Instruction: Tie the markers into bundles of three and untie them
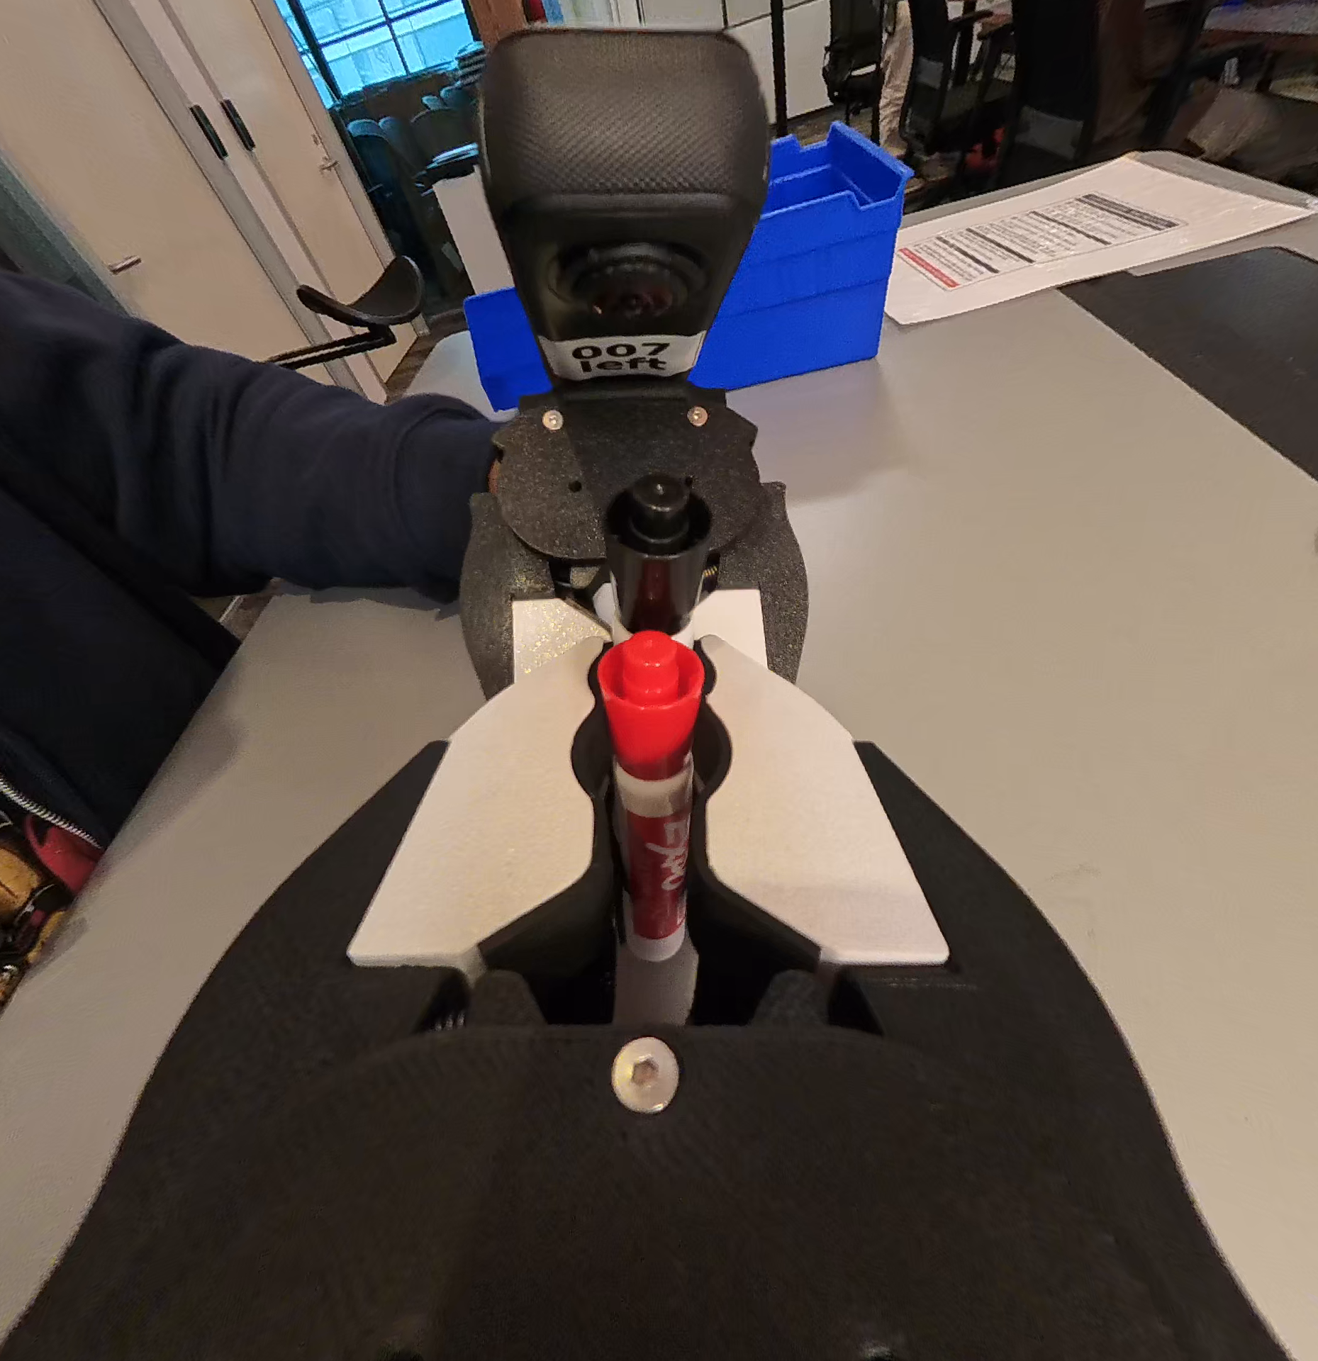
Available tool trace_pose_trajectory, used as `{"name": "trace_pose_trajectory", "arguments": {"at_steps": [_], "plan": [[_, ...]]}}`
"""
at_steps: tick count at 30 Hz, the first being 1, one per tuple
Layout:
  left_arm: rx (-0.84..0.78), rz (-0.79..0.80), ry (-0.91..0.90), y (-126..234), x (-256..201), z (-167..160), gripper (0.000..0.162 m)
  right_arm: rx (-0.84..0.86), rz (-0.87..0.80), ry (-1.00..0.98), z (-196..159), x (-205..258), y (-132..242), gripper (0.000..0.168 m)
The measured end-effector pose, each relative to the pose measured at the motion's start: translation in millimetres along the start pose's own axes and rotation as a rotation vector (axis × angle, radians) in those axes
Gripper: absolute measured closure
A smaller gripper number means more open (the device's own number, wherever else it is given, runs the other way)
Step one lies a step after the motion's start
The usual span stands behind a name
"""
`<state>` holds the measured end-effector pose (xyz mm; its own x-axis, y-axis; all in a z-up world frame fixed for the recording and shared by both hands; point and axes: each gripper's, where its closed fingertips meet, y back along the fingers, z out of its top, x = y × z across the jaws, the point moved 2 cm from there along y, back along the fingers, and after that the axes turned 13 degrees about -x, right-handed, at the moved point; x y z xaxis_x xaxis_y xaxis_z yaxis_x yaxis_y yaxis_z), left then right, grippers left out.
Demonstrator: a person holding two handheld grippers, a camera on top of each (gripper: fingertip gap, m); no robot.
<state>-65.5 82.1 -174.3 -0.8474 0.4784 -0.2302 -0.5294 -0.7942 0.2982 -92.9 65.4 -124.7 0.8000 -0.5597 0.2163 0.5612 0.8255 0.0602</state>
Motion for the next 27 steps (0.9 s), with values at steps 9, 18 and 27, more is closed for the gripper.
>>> {"name": "trace_pose_trajectory", "arguments": {"at_steps": [9,18,27], "plan": [[-0.005,0.001,-0.027,3.9,-7.6,-1.8,0.142,0.071,0.037,0.019,-2.0,9.0,-0.3,0.150],[0.025,0.013,-0.043,4.8,-8.0,-6.5,0.142,0.099,0.053,0.018,-7.3,10.3,2.9,0.145],[0.044,0.033,-0.078,3.5,-8.6,-8.7,0.142,0.076,0.079,-0.001,0.1,12.0,11.4,0.137]]}}
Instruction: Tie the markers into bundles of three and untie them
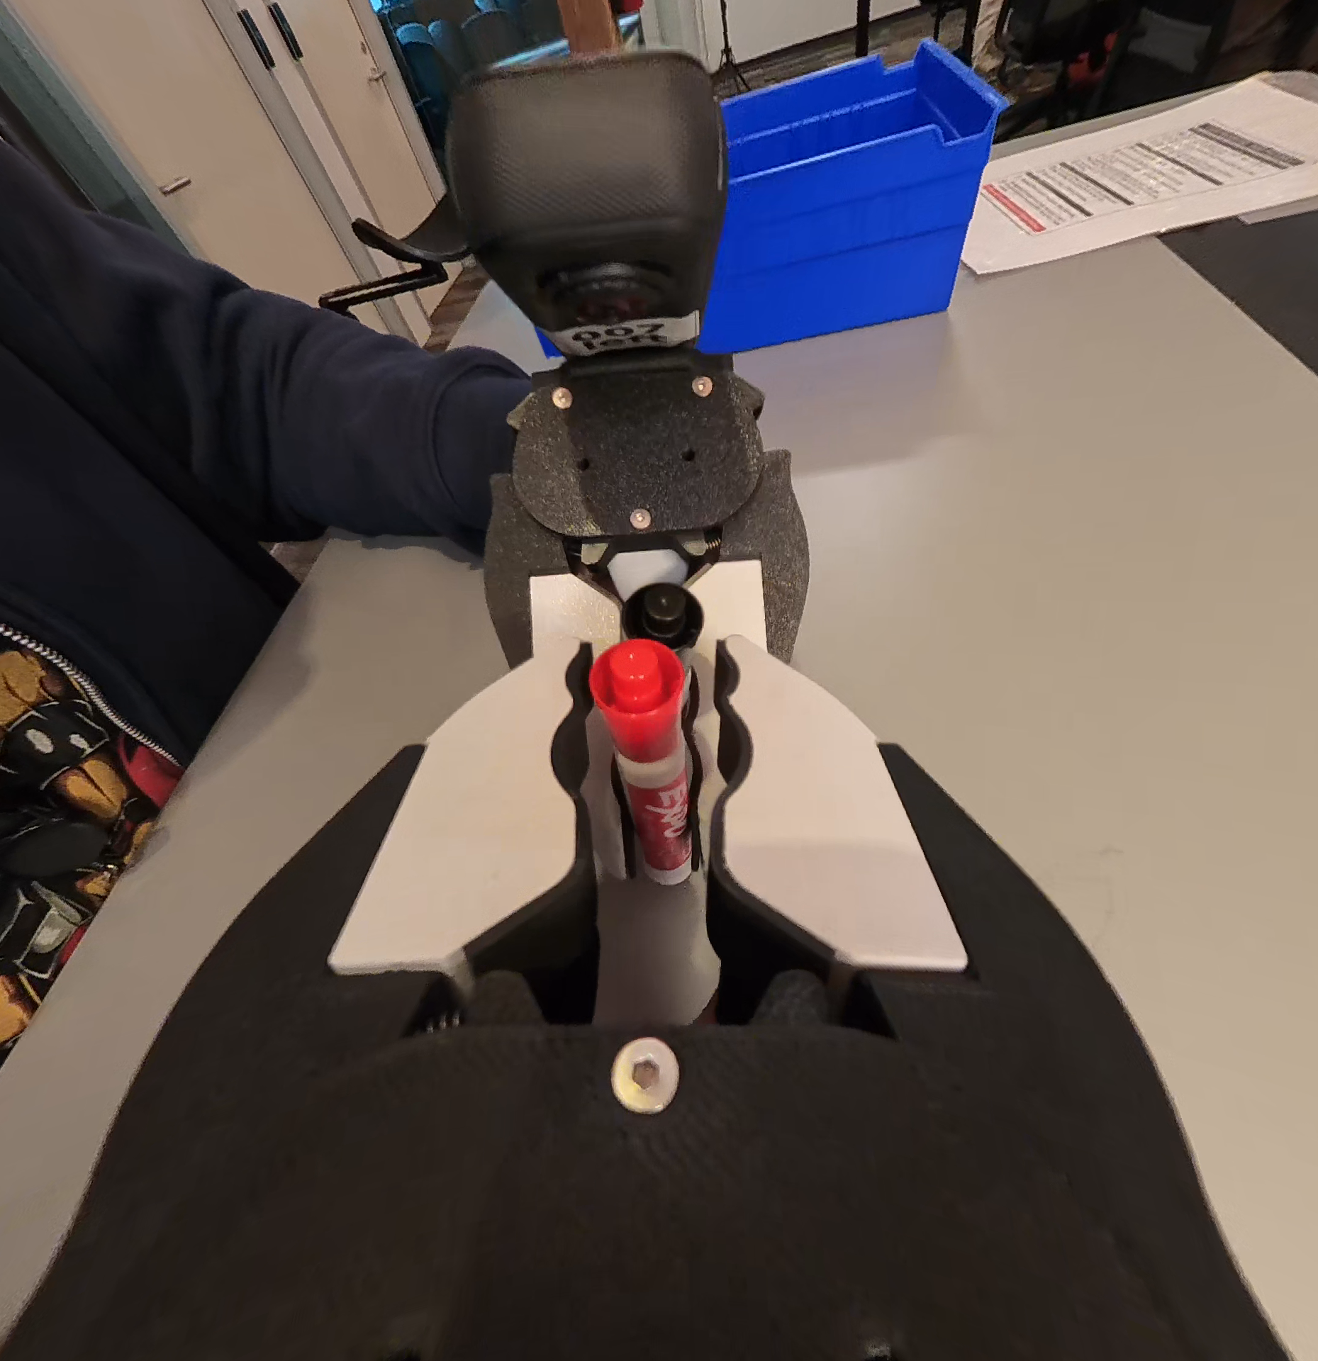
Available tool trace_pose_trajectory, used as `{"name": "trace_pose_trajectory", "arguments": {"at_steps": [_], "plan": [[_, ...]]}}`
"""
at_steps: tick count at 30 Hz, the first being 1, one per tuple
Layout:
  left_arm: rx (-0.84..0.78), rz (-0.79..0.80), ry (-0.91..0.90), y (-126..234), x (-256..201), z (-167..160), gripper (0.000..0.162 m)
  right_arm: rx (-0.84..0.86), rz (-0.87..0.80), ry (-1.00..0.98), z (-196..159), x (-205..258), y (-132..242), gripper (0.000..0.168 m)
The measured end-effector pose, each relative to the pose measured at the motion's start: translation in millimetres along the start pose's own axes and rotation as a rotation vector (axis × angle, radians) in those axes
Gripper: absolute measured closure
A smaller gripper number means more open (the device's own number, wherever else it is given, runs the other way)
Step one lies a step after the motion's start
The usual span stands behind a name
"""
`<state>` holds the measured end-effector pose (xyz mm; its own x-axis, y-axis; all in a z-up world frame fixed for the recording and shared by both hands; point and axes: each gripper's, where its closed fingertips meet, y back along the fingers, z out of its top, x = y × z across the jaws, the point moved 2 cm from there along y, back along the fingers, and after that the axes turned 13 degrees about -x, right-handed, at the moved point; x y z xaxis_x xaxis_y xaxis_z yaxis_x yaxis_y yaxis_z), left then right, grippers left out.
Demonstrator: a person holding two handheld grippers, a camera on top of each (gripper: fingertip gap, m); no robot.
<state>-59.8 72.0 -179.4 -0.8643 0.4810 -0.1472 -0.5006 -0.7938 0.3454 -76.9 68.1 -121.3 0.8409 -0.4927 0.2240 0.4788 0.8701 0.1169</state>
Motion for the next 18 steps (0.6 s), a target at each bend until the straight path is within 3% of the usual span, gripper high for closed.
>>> {"name": "trace_pose_trajectory", "arguments": {"at_steps": [4,7,18], "plan": [[-0.004,-0.006,-0.009,0.1,-1.4,0.6,0.143,0.022,0.006,-0.004,-6.0,1.6,-6.8,0.138],[-0.003,-0.011,-0.004,0.6,-2.3,0.1,0.142,0.048,-0.002,0.026,-10.5,2.4,-12.3,0.150],[-0.013,-0.026,0.015,7.5,-1.7,-0.2,0.142,0.075,-0.015,0.019,-9.4,0.4,-11.2,0.151]]}}
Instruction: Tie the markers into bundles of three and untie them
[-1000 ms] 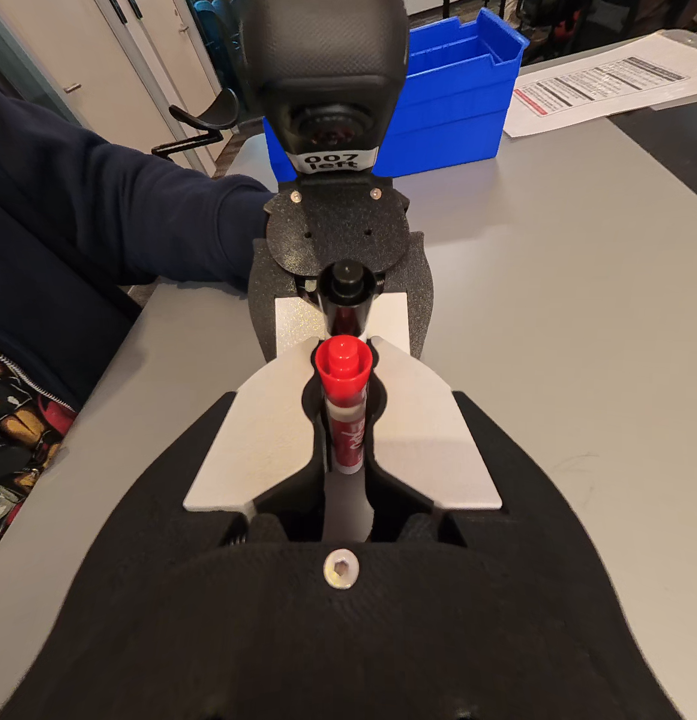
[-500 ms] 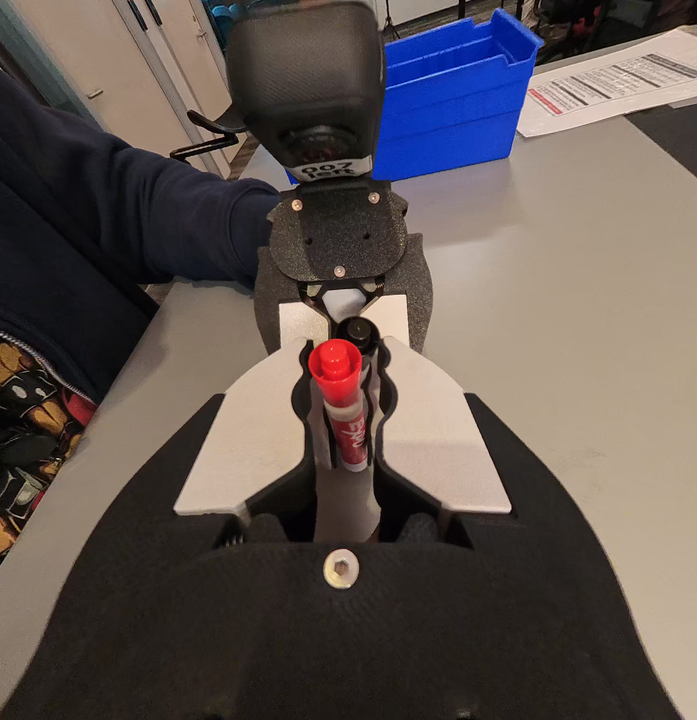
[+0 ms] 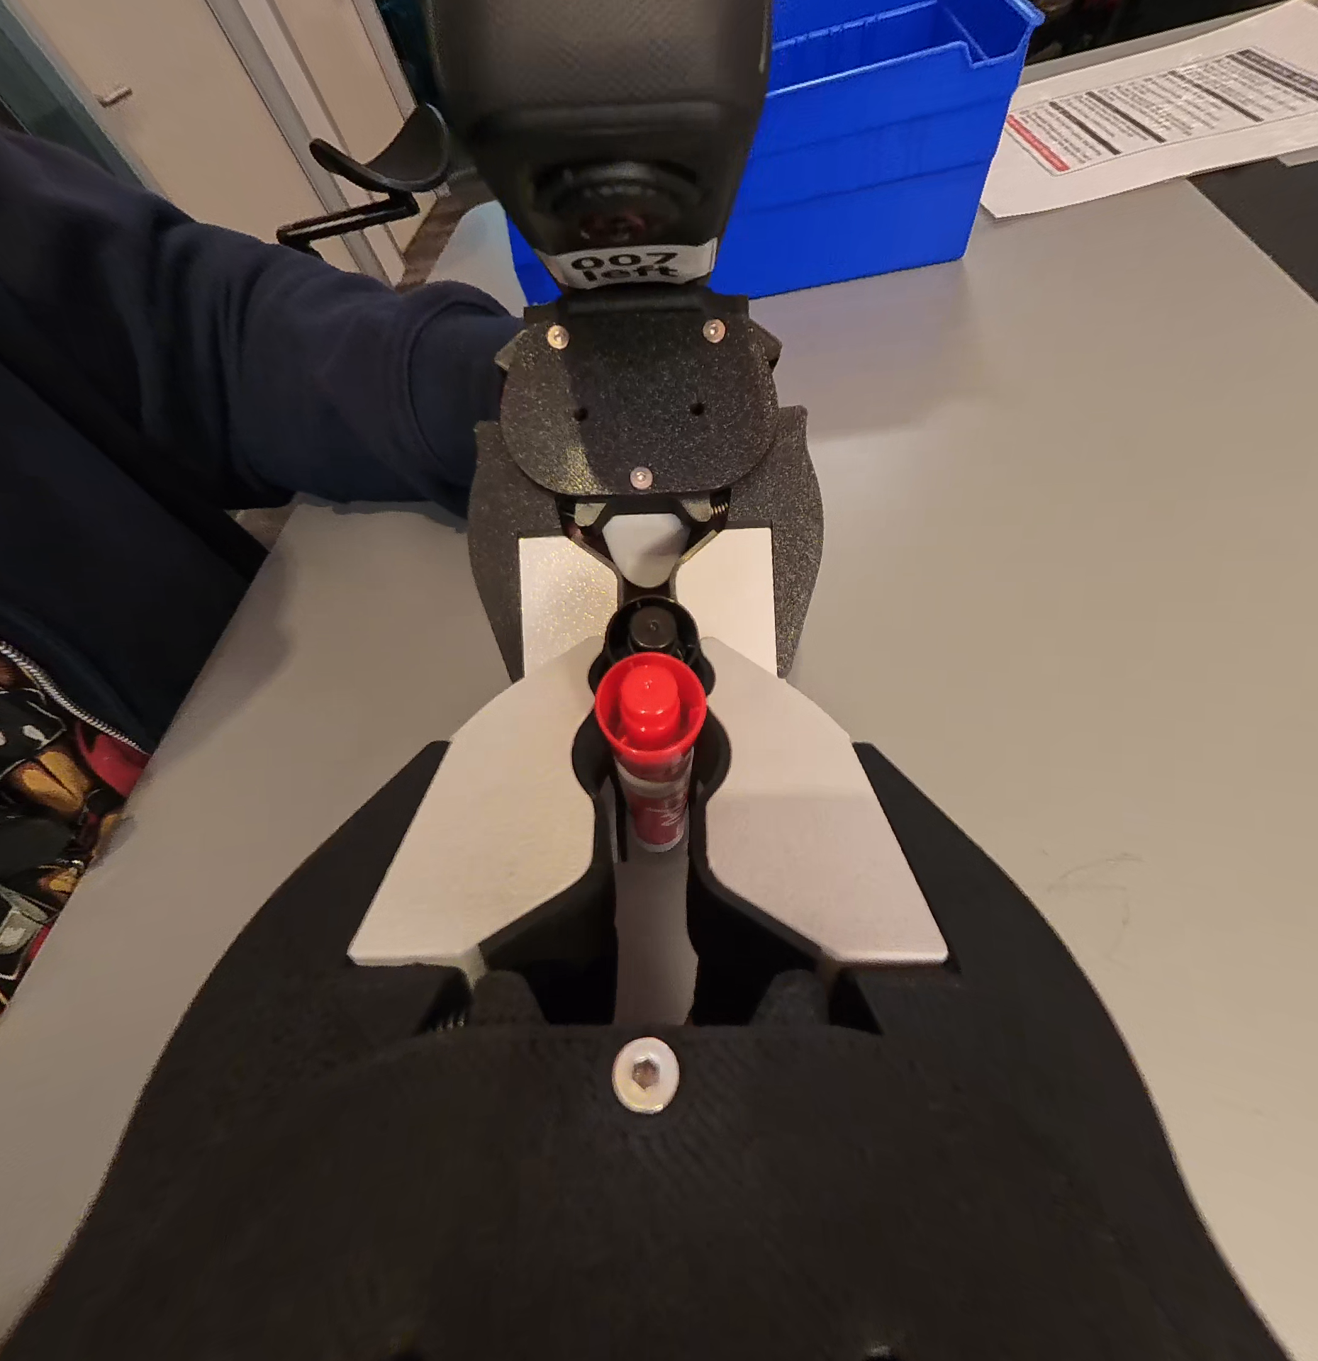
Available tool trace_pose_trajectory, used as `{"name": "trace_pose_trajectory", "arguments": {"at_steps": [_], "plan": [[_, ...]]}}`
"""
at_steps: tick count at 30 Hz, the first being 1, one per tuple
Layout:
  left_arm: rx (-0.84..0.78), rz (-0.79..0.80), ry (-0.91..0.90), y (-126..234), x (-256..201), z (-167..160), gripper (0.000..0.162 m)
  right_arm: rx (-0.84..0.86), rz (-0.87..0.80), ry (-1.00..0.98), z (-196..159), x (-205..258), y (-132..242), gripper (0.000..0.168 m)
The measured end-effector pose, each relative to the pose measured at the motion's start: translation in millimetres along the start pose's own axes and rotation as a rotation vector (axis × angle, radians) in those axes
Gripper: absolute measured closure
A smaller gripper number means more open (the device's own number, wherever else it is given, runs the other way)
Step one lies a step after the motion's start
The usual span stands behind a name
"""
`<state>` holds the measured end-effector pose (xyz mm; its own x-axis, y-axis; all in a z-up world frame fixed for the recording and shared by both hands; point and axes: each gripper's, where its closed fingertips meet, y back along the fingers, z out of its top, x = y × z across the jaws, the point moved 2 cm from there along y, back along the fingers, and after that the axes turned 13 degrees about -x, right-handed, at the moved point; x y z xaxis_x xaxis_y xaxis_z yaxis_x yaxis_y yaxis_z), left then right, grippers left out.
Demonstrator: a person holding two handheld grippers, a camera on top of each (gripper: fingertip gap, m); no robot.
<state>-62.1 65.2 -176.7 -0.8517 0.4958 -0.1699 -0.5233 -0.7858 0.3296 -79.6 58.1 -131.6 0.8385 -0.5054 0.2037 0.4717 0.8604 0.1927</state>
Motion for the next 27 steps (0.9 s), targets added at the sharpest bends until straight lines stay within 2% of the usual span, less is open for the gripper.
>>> {"name": "trace_pose_trajectory", "arguments": {"at_steps": [3,7,12,15,21,27], "plan": [[0.010,-0.001,-0.003,0.5,0.1,-1.9,0.141,-0.035,0.011,-0.026,3.0,-1.2,2.8,0.151],[0.039,0.008,-0.007,0.9,1.5,-6.2,0.122,-0.112,0.026,-0.060,14.3,-2.4,10.6,0.151],[0.047,-0.042,-0.018,-1.7,-4.7,-6.5,0.112,-0.210,0.060,-0.099,29.2,1.0,15.0,0.151],[-0.005,-0.111,-0.010,-5.2,-15.7,1.6,0.121,-0.247,0.074,-0.117,34.6,2.8,15.2,0.151],[-0.078,-0.123,0.083,-7.5,-15.1,12.1,0.129,-0.283,0.057,-0.105,42.0,3.2,16.4,0.151],[-0.157,-0.152,0.177,-7.4,-21.2,20.6,0.130,-0.315,0.048,-0.129,47.3,2.8,15.5,0.151]]}}
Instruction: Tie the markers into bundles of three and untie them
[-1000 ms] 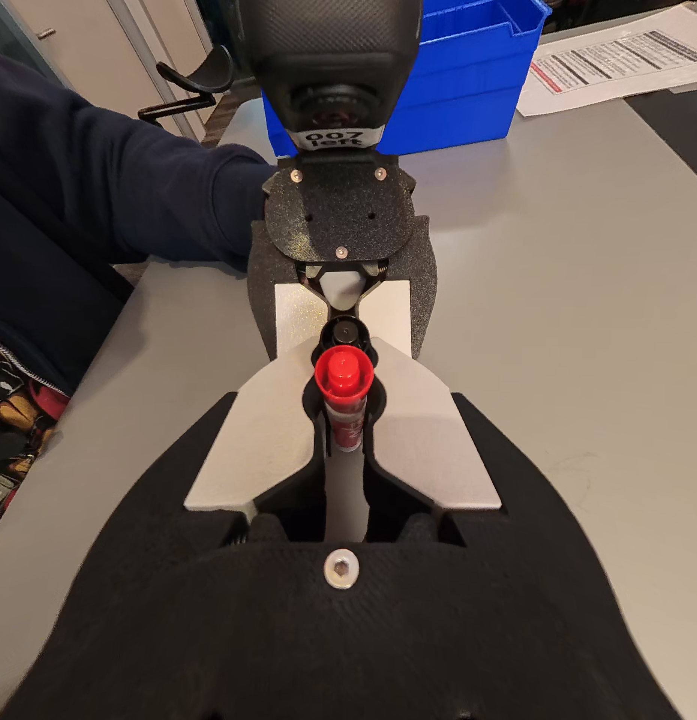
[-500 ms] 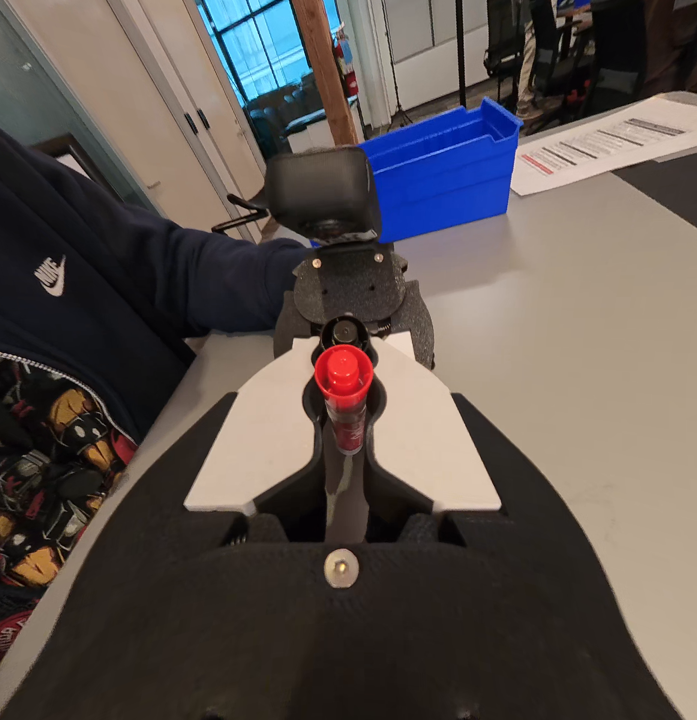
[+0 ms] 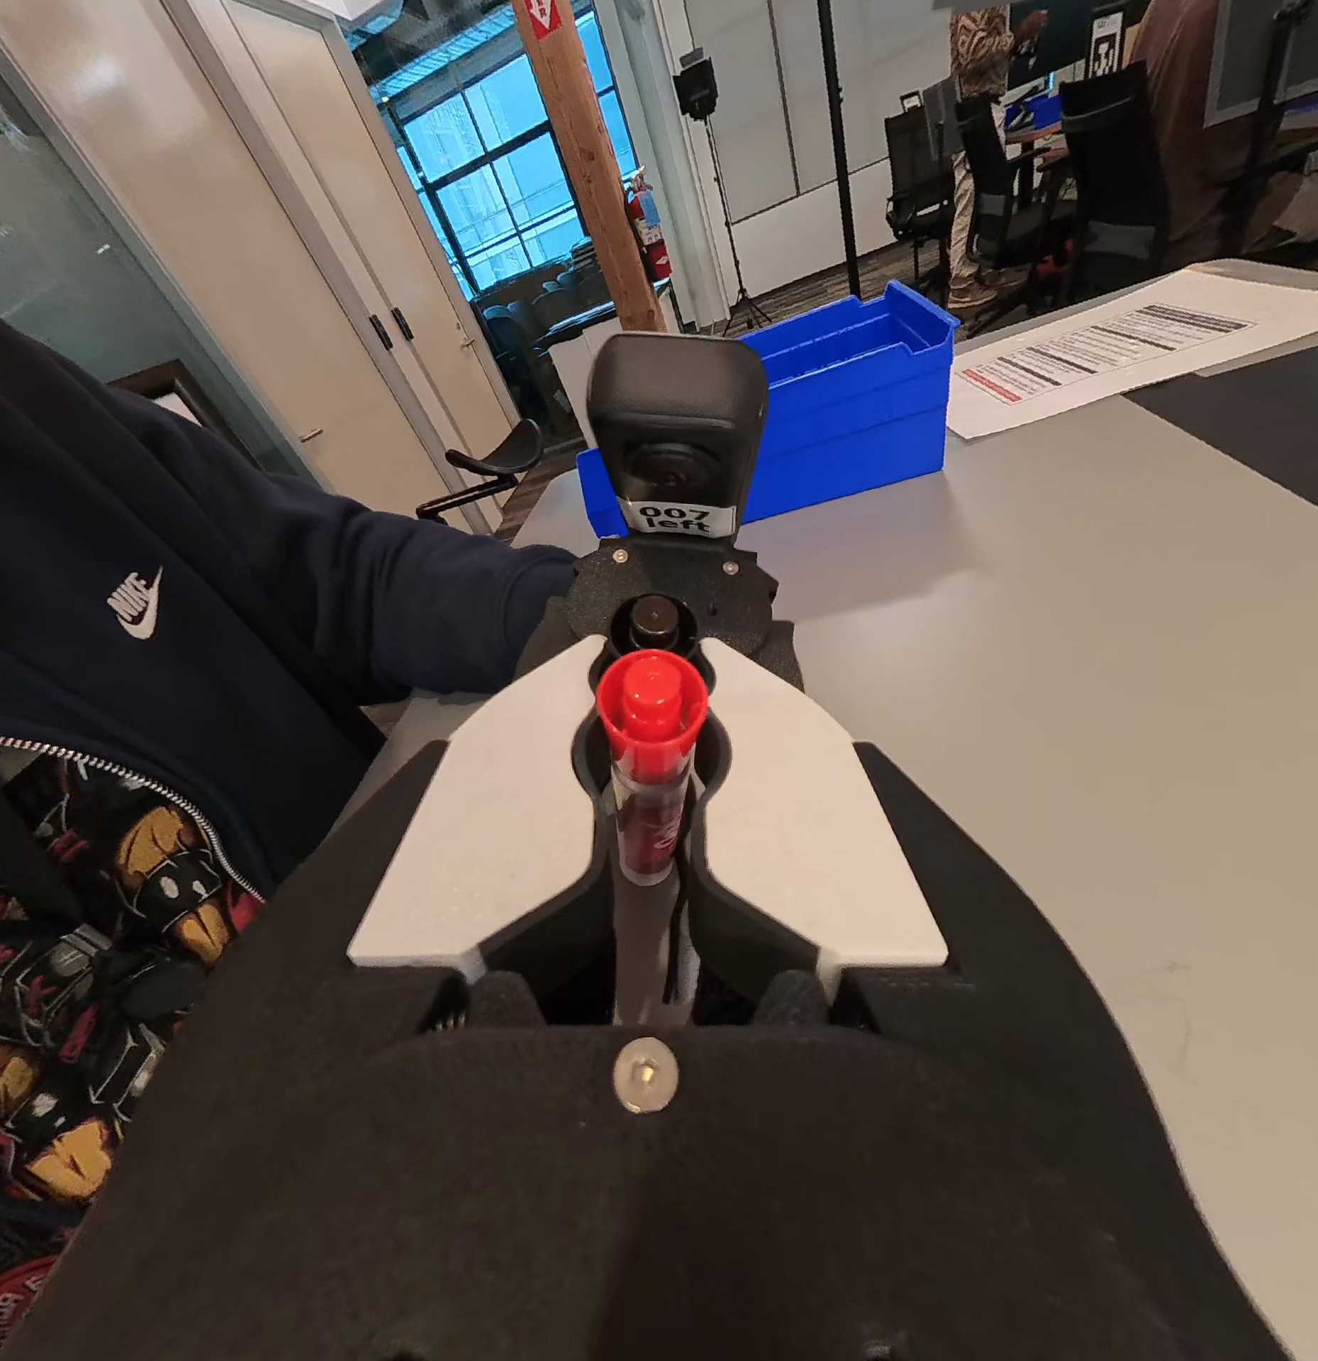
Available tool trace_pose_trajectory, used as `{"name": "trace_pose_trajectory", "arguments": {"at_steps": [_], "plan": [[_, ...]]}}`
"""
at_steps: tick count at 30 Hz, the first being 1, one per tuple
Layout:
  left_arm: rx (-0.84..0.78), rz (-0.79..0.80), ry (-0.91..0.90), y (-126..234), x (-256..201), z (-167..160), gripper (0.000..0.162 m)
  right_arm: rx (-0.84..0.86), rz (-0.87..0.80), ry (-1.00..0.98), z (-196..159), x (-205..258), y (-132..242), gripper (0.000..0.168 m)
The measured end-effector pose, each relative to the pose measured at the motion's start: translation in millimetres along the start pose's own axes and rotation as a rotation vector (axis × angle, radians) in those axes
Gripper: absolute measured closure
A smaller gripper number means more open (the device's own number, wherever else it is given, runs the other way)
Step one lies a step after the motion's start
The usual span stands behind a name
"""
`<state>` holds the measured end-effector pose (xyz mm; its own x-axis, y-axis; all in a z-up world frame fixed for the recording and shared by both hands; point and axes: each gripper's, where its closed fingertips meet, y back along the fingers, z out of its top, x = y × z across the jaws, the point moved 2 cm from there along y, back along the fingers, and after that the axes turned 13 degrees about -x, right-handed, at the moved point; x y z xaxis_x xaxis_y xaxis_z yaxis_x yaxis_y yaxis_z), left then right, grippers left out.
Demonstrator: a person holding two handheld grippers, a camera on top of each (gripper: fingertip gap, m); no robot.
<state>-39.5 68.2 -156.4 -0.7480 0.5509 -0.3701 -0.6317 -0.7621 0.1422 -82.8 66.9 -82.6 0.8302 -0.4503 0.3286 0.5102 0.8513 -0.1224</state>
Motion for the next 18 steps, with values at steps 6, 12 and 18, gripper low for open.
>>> {"name": "trace_pose_trajectory", "arguments": {"at_steps": [6,12,18], "plan": [[-0.045,-0.016,0.061,5.7,-1.1,3.0,0.129,0.011,-0.005,-0.025,-1.1,-2.4,2.0,0.151],[-0.054,-0.035,0.074,11.8,-2.7,3.7,0.127,0.029,-0.008,-0.033,-1.8,-4.1,5.6,0.151],[-0.055,-0.070,0.079,13.0,-6.9,3.4,0.134,0.053,0.014,-0.049,-3.0,-1.0,7.2,0.151]]}}
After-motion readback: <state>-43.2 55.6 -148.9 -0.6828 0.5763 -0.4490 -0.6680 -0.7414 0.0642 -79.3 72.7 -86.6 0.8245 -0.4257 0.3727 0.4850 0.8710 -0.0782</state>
